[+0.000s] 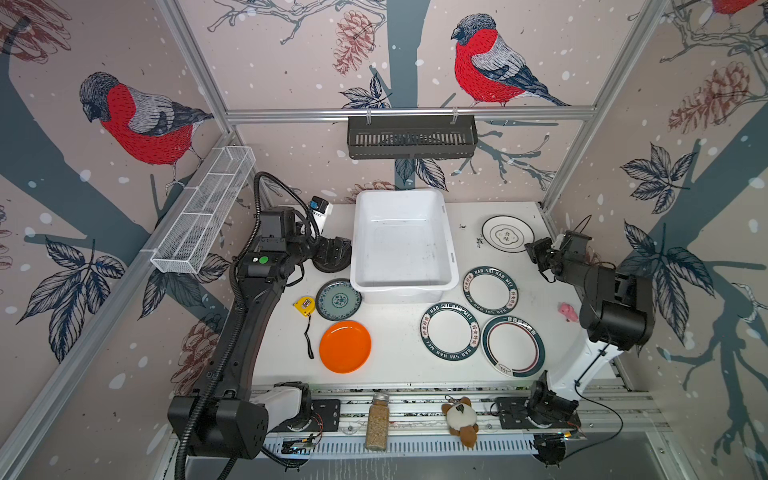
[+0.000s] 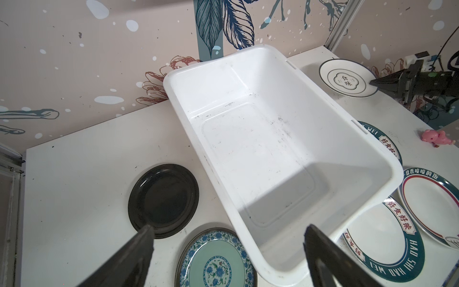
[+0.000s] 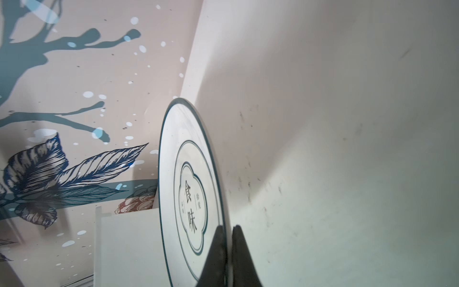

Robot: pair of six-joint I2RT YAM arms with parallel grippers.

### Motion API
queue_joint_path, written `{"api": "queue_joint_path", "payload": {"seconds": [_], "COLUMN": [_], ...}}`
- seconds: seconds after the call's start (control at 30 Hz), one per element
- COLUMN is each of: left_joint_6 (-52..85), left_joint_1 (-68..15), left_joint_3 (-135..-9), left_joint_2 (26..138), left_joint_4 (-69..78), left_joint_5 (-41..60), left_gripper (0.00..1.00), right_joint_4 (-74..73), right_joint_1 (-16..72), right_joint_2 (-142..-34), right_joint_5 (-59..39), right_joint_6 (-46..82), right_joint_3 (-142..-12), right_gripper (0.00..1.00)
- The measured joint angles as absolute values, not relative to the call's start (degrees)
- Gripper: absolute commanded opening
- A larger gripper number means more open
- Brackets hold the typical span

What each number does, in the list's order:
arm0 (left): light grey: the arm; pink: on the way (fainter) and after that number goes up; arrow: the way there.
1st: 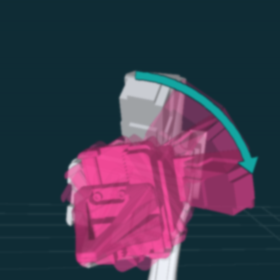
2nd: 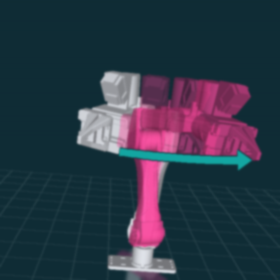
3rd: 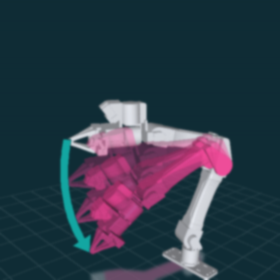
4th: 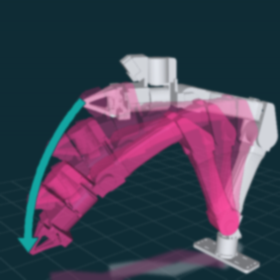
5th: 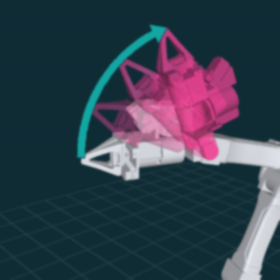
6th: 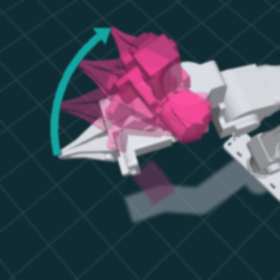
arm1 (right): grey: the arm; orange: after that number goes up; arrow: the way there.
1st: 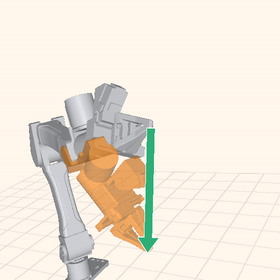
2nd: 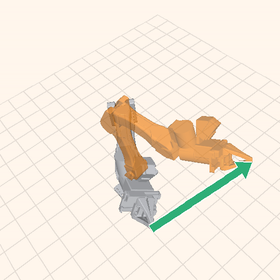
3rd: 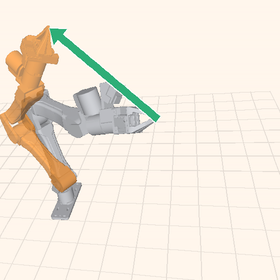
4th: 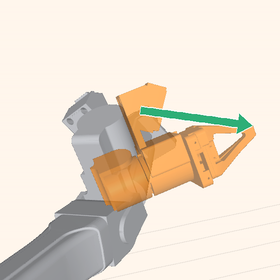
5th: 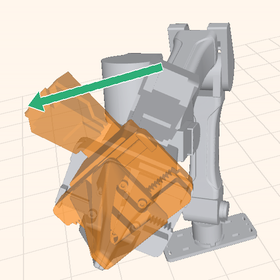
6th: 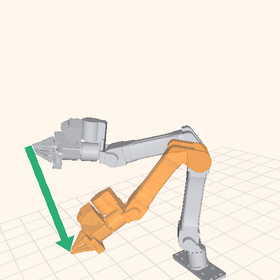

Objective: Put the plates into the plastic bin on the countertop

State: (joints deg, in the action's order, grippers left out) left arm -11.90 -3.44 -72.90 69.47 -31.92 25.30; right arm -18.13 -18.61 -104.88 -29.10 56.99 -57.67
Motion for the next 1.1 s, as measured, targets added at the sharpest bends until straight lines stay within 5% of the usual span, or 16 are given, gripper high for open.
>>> {"api": "queue_joint_path", "payload": {"seconds": [0.4, 0.67, 1.1], "left_joint_6": [-10.79, -10.72, -8.14], "left_joint_1": [-3.92, -4.29, -4.51], "left_joint_3": [-74.22, -77.54, -81.28], "left_joint_2": [71.13, 73.87, 76.05], "left_joint_4": [-31.88, -31.86, -31.9], "left_joint_5": [23.68, 22.85, 22.39], "left_gripper": [0.94, 0.94, 0.93], "right_joint_4": [-15.77, -9.54, -7.14], "right_joint_1": [-14.7, -4.21, 20.08], "right_joint_2": [-88.27, -80.95, -87.39], "right_joint_5": [-28.14, -24.67, -12.88], "right_joint_6": [58.7, 58.43, 58.67], "right_joint_3": [-55.33, -58.11, -69.19], "right_gripper": [0.02, 0.03, 0.03]}}
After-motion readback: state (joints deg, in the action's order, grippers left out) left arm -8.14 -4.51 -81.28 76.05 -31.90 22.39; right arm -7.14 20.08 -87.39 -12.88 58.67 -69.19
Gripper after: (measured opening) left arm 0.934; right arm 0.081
